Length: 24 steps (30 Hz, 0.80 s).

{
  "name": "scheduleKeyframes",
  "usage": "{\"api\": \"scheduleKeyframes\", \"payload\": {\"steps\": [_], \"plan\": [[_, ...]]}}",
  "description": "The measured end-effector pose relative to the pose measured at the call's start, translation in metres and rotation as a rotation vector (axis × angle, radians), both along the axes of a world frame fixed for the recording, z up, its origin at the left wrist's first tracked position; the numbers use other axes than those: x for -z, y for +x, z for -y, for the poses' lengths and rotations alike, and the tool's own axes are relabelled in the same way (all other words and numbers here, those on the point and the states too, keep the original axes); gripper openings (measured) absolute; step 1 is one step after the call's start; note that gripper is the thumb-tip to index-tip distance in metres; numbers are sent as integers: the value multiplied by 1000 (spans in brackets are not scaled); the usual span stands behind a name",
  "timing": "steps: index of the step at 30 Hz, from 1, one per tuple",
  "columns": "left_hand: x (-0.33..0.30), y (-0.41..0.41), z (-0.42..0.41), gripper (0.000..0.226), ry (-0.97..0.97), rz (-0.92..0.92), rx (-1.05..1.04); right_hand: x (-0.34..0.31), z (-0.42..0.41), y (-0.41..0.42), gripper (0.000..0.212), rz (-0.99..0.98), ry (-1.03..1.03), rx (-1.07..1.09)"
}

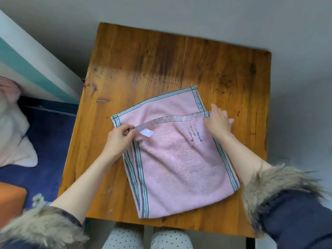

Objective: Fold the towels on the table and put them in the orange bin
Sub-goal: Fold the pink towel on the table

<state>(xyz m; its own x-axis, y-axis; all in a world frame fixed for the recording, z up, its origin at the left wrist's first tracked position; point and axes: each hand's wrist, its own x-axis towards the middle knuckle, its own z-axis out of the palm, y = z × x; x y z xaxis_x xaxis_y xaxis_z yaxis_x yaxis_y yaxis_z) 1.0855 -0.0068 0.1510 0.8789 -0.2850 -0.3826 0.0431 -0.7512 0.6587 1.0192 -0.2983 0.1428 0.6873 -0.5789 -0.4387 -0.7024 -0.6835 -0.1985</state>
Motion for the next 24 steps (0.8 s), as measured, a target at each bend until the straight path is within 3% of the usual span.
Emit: {"api": "scheduleKeyframes", "payload": {"steps": [4,10,14,16,18,21,24], "plan": [[-12,1,-2,11,-143,-155,-43,1,1,-3,11,57,-22,-7],[-40,9,-24,11,-507,-511,-170,-42,2,-13,9,440,422,278],[-45,22,-37,11,-610,-530,-268,-69,5,-1,11,622,528,364],[-39,31,-42,13,-560,-443,-325,-72,3,18,11,653,529,338],[-25,38,-45,18,-390,-288,-344,-63,2,41,11,611,486,272],[-1,45,-42,11,-86,-102,-267,-35,-2,69,16,482,330,152],[19,50,-37,12,79,10,-223,-10,0,83,21,391,190,91]]}}
